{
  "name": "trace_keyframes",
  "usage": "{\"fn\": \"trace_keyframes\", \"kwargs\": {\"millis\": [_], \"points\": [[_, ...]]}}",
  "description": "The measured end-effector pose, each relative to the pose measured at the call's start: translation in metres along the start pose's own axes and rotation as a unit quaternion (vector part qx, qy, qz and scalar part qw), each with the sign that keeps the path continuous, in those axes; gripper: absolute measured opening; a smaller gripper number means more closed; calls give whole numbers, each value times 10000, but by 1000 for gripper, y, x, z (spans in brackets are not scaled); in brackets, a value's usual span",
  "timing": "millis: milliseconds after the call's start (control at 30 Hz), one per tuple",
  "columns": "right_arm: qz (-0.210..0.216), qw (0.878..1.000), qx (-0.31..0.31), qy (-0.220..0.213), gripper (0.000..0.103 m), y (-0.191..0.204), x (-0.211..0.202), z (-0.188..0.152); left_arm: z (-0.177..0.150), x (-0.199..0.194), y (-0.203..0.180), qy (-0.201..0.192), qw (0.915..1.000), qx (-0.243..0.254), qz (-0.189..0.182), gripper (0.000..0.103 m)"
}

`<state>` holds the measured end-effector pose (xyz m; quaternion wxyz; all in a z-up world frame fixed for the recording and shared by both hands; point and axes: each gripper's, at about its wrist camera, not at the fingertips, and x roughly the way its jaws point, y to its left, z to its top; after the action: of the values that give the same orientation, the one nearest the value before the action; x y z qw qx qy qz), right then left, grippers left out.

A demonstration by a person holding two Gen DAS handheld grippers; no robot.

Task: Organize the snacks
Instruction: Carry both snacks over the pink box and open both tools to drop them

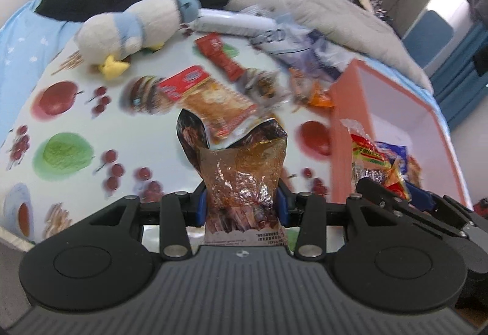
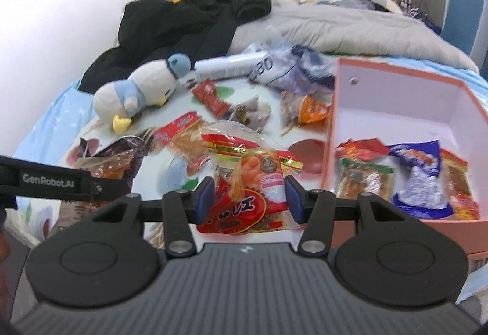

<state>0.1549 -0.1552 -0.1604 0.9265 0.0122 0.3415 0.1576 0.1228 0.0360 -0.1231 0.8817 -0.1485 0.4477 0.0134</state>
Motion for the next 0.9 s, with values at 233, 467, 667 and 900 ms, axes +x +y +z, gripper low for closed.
{"fn": "trace_keyframes", "kwargs": {"millis": [233, 467, 667, 900], "points": [[-254, 9993, 233, -162, 52, -34, -31, 5, 4, -10, -54, -37, 9983, 383, -436, 48], [-494, 9968, 537, -318, 52, -69, -61, 6, 12, -8, -104, -24, 9943, 639, -854, 48], [-693, 9945, 678, -387, 52, -102, -72, 9, 22, 5, -148, -17, 9907, 896, -1027, 48], [-798, 9919, 942, -293, 52, -145, -56, 18, 49, 44, -187, 222, 9878, 953, -1212, 48]]}}
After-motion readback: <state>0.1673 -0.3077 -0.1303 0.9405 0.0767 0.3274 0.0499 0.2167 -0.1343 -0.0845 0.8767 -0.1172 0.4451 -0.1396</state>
